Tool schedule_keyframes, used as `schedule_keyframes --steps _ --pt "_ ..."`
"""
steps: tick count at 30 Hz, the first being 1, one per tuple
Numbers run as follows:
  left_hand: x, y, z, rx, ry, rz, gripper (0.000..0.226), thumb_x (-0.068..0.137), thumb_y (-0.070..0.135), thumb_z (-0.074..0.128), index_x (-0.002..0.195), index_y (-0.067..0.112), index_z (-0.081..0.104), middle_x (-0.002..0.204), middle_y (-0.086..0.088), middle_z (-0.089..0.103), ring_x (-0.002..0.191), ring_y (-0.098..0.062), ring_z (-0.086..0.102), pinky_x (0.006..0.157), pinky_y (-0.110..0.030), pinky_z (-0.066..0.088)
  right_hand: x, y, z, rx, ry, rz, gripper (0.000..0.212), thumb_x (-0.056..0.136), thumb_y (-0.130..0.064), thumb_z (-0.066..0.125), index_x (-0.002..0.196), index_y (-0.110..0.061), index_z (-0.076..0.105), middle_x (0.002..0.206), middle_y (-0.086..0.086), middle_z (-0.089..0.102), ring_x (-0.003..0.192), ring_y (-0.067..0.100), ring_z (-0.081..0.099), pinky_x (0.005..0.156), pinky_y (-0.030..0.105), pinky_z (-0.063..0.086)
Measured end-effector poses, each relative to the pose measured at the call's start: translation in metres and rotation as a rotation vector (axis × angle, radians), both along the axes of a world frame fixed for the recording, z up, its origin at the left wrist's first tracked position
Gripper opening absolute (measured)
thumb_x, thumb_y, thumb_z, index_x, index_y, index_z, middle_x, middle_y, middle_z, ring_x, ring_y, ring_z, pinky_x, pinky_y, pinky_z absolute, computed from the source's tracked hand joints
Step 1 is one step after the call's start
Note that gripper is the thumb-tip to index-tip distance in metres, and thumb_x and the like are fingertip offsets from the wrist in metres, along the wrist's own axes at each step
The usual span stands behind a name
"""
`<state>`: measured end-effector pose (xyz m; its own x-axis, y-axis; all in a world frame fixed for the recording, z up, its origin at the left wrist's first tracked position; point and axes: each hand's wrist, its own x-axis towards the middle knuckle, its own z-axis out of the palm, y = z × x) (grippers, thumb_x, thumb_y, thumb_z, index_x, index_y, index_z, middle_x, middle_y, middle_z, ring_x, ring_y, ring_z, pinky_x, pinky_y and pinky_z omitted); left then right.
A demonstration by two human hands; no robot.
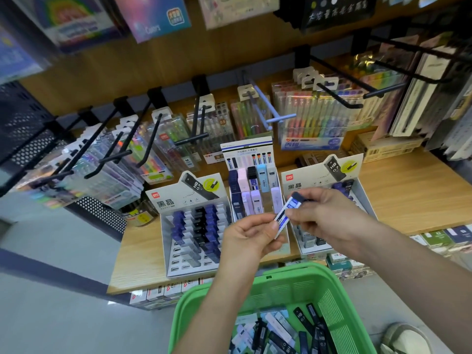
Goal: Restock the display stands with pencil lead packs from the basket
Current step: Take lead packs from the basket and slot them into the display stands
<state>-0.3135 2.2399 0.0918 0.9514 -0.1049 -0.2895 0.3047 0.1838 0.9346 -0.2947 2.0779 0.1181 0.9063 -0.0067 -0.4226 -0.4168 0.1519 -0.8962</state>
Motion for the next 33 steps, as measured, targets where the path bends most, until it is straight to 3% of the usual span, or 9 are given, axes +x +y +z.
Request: schedule_keyframes --steps 6,10,13,17,21,26,29,31,33 --pt "-0.016 0.018 0.008 -0.005 -0.016 -0.048 0.036 0.060 0.014 0.084 0.094 0.013 0.070 0.092 -0.016 0.072 0.077 -0.027 0.070 0.069 -0.029 0.055 -0.008 0.011 0.006 0.179 0.074 0.010 0.024 0.089 -0.003 0.066 0.113 -0.005 0.064 0.080 0.010 0.071 0.058 0.010 0.061 0.052 0.019 0.051" --pt "-0.026 0.035 0.021 0.004 -0.064 -0.143 0.041 0.067 0.021 0.085 0.105 0.019 0.069 0.093 -0.011 0.070 0.076 -0.021 0.066 0.070 -0.030 0.054 -0.015 0.026 0.010 0.211 0.052 0.119 0.013 0.094 -0.012 0.061 0.101 -0.013 0.071 0.077 0.004 0.073 0.064 0.014 0.064 0.056 0.026 0.051" --pt "-0.030 0.051 0.029 -0.061 -0.062 -0.048 0.037 0.073 0.026 0.074 0.109 0.020 0.070 0.086 -0.010 0.069 0.070 -0.018 0.062 0.066 -0.027 0.054 -0.023 0.046 0.012 0.221 0.047 0.228 0.022 0.082 -0.015 0.069 0.101 -0.005 0.074 0.075 0.010 0.073 0.056 0.014 0.064 0.046 0.022 0.048" --pt "-0.035 0.075 0.034 -0.029 -0.032 -0.021 0.024 0.071 0.016 0.072 0.094 0.014 0.076 0.080 -0.013 0.071 0.066 -0.017 0.066 0.064 -0.023 0.055 -0.030 0.065 0.010 0.165 0.040 0.291 0.028 0.062 -0.020 0.077 0.085 -0.007 0.069 0.071 0.011 0.072 0.050 0.016 0.063 0.045 0.021 0.050" --pt "-0.033 0.098 0.040 0.044 -0.043 -0.006 0.019 0.074 -0.002 0.073 0.087 0.011 0.074 0.078 -0.013 0.072 0.066 -0.020 0.069 0.061 -0.022 0.055 -0.032 0.077 0.006 0.087 0.050 0.363 0.019 0.079 -0.026 0.074 0.088 -0.010 0.070 0.073 0.007 0.072 0.054 0.013 0.064 0.049 0.021 0.051" --pt "-0.001 0.104 0.050 0.251 -0.174 0.124 0.020 0.084 -0.008 0.063 0.087 0.011 0.070 0.074 -0.010 0.071 0.063 -0.017 0.066 0.064 -0.024 0.058 -0.016 0.078 -0.003 -0.210 -0.027 0.242 0.013 0.097 -0.023 0.060 0.091 -0.017 0.070 0.078 0.001 0.072 0.063 0.011 0.063 0.053 0.020 0.047" --pt "0.033 0.095 0.048 0.499 -0.306 0.128 0.017 0.085 0.003 0.069 0.088 0.020 0.070 0.080 -0.007 0.071 0.072 -0.018 0.069 0.076 -0.033 0.059 0.002 0.059 -0.015 -0.673 -0.195 0.194 0.008 0.094 -0.015 0.059 0.091 -0.019 0.065 0.086 -0.006 0.064 0.083 0.018 0.061 0.069 0.025 0.044" --pt "0.059 0.082 0.045 0.663 -0.388 0.109 0.019 0.083 0.008 0.072 0.088 0.026 0.068 0.083 0.001 0.069 0.079 -0.015 0.068 0.080 -0.034 0.058 0.009 0.045 -0.023 -0.880 -0.201 0.240 0.021 0.092 -0.014 0.059 0.112 -0.018 0.064 0.104 -0.001 0.063 0.099 0.021 0.059 0.080 0.026 0.041" --pt "0.084 0.068 0.040 0.764 -0.461 0.097 0.021 0.082 0.010 0.073 0.088 0.028 0.065 0.084 0.008 0.066 0.077 -0.007 0.065 0.082 -0.029 0.056 0.014 0.034 -0.030 -0.921 -0.156 0.278 0.038 0.091 -0.015 0.059 0.130 -0.017 0.057 0.125 0.005 0.060 0.111 0.023 0.057 0.087 0.027 0.043"
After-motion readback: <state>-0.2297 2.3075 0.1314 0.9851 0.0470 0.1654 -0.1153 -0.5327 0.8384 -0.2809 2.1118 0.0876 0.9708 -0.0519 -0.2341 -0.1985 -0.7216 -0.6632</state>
